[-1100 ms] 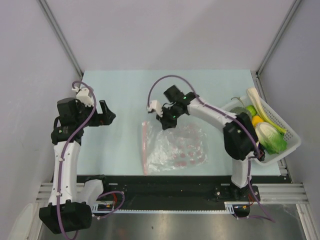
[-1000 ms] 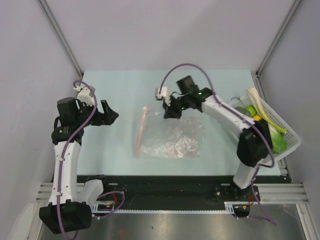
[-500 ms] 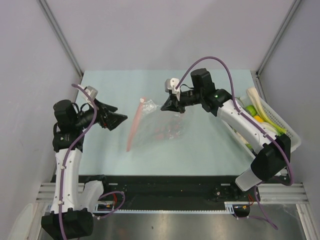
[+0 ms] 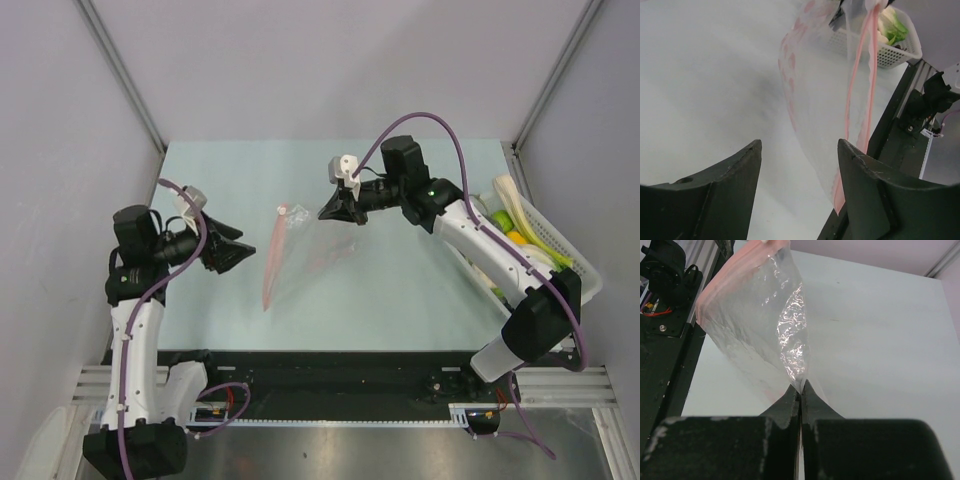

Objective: Place the food in the zip-top bag and seal the zipper
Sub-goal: Open the zipper of the food storage bag at the center of the board.

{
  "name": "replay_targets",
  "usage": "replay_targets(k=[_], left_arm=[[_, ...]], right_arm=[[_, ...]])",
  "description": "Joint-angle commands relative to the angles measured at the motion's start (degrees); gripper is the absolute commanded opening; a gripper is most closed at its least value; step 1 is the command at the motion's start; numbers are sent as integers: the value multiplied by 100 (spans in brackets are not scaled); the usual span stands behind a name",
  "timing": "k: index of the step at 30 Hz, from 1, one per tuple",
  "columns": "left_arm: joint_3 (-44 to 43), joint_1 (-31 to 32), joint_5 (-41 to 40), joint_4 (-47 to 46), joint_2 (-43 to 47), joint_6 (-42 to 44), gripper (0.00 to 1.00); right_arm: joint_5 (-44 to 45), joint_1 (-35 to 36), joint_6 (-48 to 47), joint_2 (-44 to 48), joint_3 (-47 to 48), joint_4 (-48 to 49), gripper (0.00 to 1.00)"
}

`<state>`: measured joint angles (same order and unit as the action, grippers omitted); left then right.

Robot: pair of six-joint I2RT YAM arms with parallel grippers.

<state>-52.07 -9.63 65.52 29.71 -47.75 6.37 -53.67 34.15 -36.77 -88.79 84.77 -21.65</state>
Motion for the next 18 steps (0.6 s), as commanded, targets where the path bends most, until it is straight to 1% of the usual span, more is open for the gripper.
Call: replay_targets(k=[1,3,4,5,6,11,14,18], left_arm=[[101,163,225,613,81,995,65],[145,259,233,1000,38,1443,63],[154,286,268,1123,-6,1568,63],[154,303,321,1324,-15,1691,59],[136,356,321,1379,-24,1805,59],[145,392,427,1362,2,1806,57],[136,400,497,1353,46,1797,54],[162,409,541,1212,134,1596,53]], right_arm=[[-82,74,109,64,31,442,0],[-65,65,196,38,22,486,0],[-47,83,206,38,31,512,0],[-38,92,206,29,31,521,0],[-38,92,214,29,31,530,0],[14,135,223,29,31,583,0],[23,153,188,29,31,565,0],[32,171,179,11,31,539,0]])
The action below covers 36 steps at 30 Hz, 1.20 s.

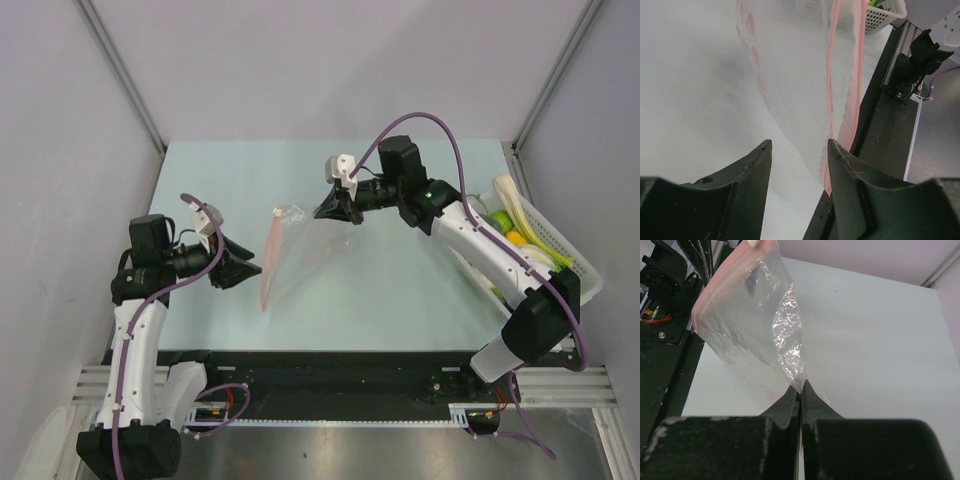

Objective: Place the food in the zip-top bag and seal the zipper
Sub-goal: Open the zipper of the food storage bag at the center of the board.

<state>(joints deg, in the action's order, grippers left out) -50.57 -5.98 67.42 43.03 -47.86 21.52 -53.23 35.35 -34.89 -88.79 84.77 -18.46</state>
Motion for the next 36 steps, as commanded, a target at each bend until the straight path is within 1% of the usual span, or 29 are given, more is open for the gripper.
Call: replay_targets(k=[1,4,11,14,17,18,19,20,21,22,23,24,25,26,27,29,30,32,33,34,35,36], left_arm=[[12,53,377,-145,162,55,52],[29,105,334,-224,180,-16,52],[257,220,237,-892,189,-779,51],[354,299,158,-1156,250,-982,48],[425,325,131,-1410,329,-1280,34],[433,325,166,-1576,338,-1377,20],[434,334,149,-1656,347,-1500,12],[442,334,123,-1761,408,-1806,4],[434,325,18,-1954,461,-1983,0],[425,325,-201,-2034,522,-2115,0],[381,325,-333,-2087,645,-2473,0],[355,325,-448,-2149,707,-2625,0],[320,317,-588,-2123,751,-2722,0],[197,325,-676,-2071,795,-2906,0],[127,317,-747,-1887,821,-2977,0],[-180,325,-975,-1553,822,-2961,0],[-303,317,-1037,-1177,804,-2891,0],[-654,317,-1352,-815,769,-2715,0],[-752,325,-1424,-517,743,-2662,0],[-875,317,-1450,-358,629,-2583,0],[-1059,325,-1494,-234,559,-2522,0],[-1139,325,-1486,-129,488,-2495,0]], right_arm=[[-12,51,-9,11,22,229,0],[-12,77,-17,11,31,237,0],[15,191,-8,11,22,246,0],[6,217,-9,11,31,264,0],[15,235,0,-15,22,281,0],[23,253,35,-24,22,325,0],[32,261,61,-50,22,369,0],[41,314,97,-111,22,404,0],[93,349,132,-173,22,570,0],[129,384,280,-234,22,676,0],[172,472,403,-304,22,825,0],[260,507,579,-497,31,1270,2],[313,551,1085,-612,31,1570,7],[357,647,1351,-743,31,1904,11],[453,683,1667,-971,39,2664,25],[498,797,2343,-1244,170,3484,40],[481,937,2521,-1367,250,3681,56],[481,1061,2942,-1746,626,3849,71],[446,1166,3066,-1851,750,3824,91],[419,1167,3189,-1939,812,3797,96],[410,1141,3312,-1931,839,3771,97],[410,1071,3627,-1905,778,3771,98]])
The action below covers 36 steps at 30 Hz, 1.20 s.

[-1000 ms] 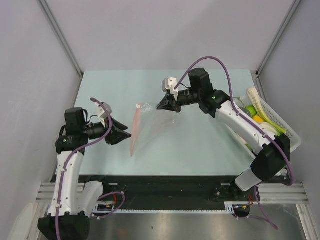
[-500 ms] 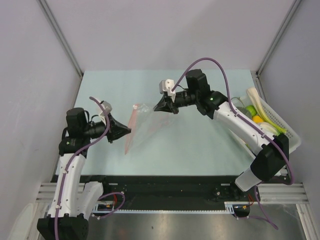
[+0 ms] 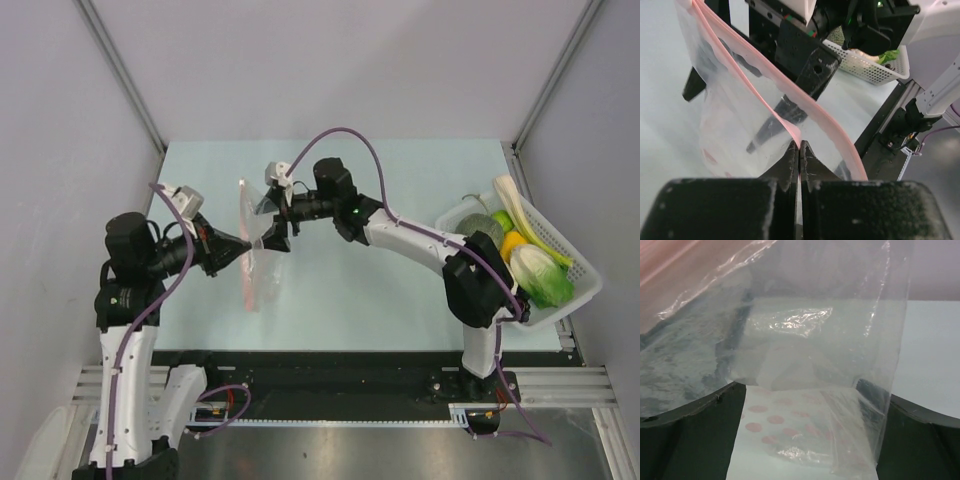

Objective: Place the food in the zip-top bag and seal the zipper
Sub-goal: Open the zipper of the food storage bag at the center of the board.

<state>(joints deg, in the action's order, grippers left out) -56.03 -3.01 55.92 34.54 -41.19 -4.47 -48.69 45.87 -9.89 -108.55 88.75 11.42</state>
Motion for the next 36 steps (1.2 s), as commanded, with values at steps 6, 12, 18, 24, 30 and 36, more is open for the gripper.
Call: replay_targets(k=[6,12,18,24,30,36], left_arm=[[-567,993,-1133,-401,-819,-536,0],[-873,2084,-2401,-783,-2347,-828,0],[-1542,1594,-2339,-581,-3176,-1109,0],[-1814,320,-2420,472,-2685,-433,0],[-2254,-113,-3034,1563,-1832,884,0],[-2799,507,-3121,2153,-2129,1220,0]], right_arm=[[-141,-1298,2087,694,-392,240,99],[-326,-2538,1650,1186,-622,-1869,98],[-405,-3171,1367,1416,-666,-2688,93],[-545,-3137,1454,1354,-675,-2759,92],[-695,-3005,2068,1135,-684,-2224,90],[-835,-2882,2544,1064,-675,-1942,84]])
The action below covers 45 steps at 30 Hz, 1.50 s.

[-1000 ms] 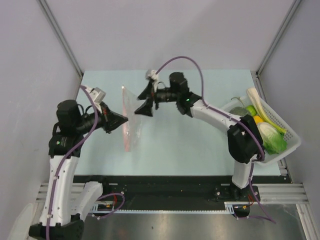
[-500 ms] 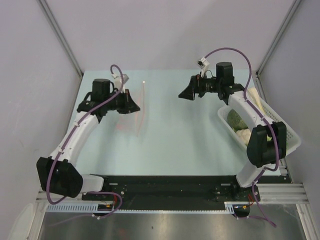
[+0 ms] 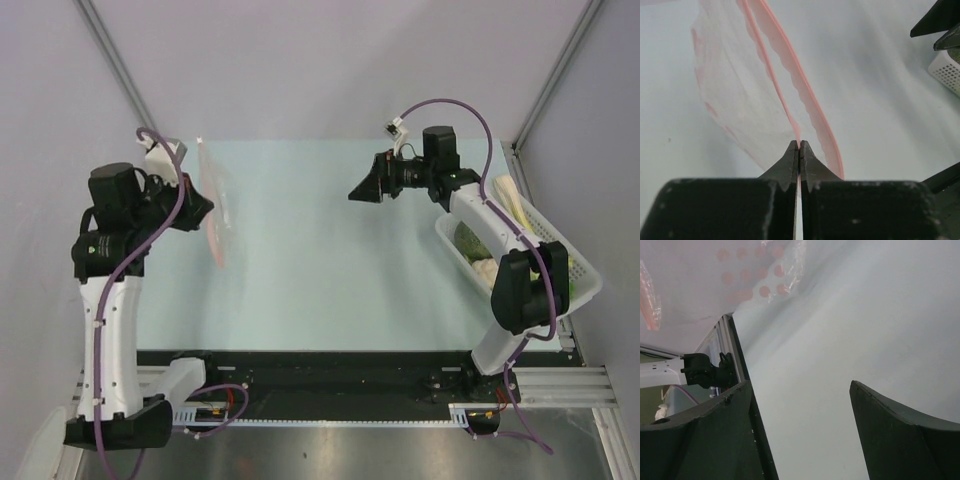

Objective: Place the food in the zip-top bag and seal the zipper
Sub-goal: Open the zipper of the food storage bag at the center of the board.

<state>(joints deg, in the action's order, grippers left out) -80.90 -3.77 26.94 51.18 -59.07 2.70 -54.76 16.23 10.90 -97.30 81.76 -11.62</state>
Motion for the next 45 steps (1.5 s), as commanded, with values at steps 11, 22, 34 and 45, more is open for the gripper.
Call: replay_targets(k=[11,22,34,45], left_arm=[[259,2232,38,-1635,-2608,-1130,0],[487,2302,857,-3148,-3235,-2308,0],[769,2337,647,-2975,-2760,-2292,0],[277,2311,-1349,-1032,-2100,-666,0]], right_arm=[[-202,82,800,-53,-212,116,66],[378,723,1880,-561,-564,1600,69],[817,988,1735,-1011,-564,2016,0],[2645,531,-878,-501,-564,-640,0]])
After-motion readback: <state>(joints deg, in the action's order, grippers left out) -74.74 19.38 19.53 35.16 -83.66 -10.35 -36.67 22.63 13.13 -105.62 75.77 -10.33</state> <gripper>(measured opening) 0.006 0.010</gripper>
